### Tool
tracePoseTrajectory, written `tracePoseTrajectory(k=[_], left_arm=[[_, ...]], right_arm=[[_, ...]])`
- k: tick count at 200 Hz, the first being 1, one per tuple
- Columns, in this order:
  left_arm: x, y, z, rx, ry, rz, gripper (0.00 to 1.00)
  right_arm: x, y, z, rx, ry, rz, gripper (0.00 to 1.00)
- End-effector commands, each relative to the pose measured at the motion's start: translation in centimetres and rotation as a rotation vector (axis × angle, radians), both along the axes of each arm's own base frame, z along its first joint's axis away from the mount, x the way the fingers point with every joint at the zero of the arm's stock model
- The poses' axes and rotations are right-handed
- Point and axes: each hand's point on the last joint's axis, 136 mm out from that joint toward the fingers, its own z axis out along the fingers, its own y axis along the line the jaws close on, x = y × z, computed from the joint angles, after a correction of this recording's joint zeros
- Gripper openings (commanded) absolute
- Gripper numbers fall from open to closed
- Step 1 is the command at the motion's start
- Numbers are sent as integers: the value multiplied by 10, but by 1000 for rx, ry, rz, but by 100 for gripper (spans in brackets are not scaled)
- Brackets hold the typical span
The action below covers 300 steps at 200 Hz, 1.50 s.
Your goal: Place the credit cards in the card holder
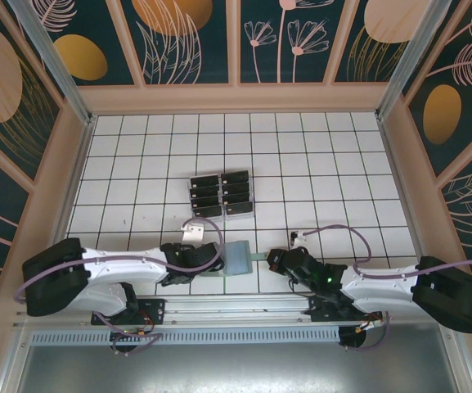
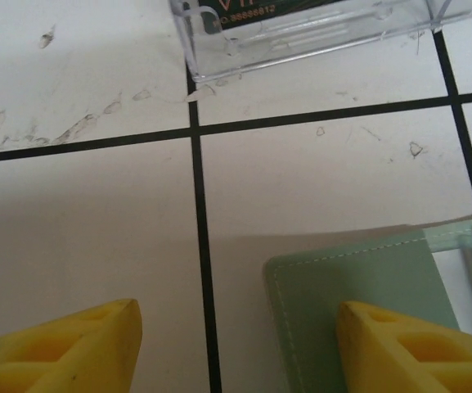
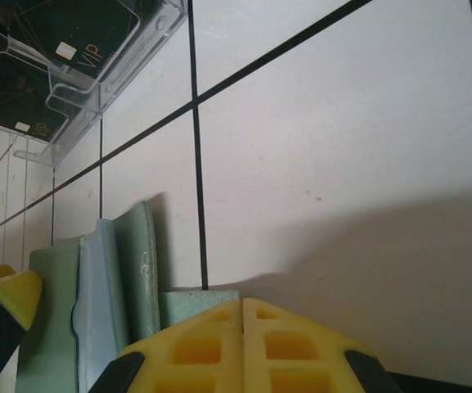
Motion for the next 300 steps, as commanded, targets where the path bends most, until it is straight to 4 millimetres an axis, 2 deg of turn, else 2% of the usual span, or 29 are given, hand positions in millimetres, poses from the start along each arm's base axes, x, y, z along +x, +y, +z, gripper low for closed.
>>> tracePoseTrajectory(k=[1, 17, 41, 74, 108, 147, 178, 231, 300], left_arm=[[6, -4, 1, 55, -22, -25, 65], [7, -6, 1, 54, -31, -26, 65], [9, -7, 1, 48, -40, -31, 66], [9, -9, 0, 36, -40, -37, 67], [9, -11, 0, 22, -45, -37, 67], [8, -8, -3, 15, -44, -33, 67], [7, -6, -5, 8, -45, -31, 67], [7, -6, -7, 10, -46, -36, 67], [7, -6, -8, 8, -47, -38, 67]], right_arm=[[5, -2, 7, -28, -20, -17, 3], [6, 0, 17, -36, -36, -5, 16], [8, 2, 35, -40, -70, 11, 27], [9, 17, 61, -28, -106, 74, 29], [6, 44, 70, -22, -106, 163, 29], [4, 72, 64, -30, -88, 239, 26], [2, 83, 54, -39, -69, 270, 20], [0, 87, 39, -51, -39, 282, 16], [0, 83, 22, -84, -9, 268, 17]])
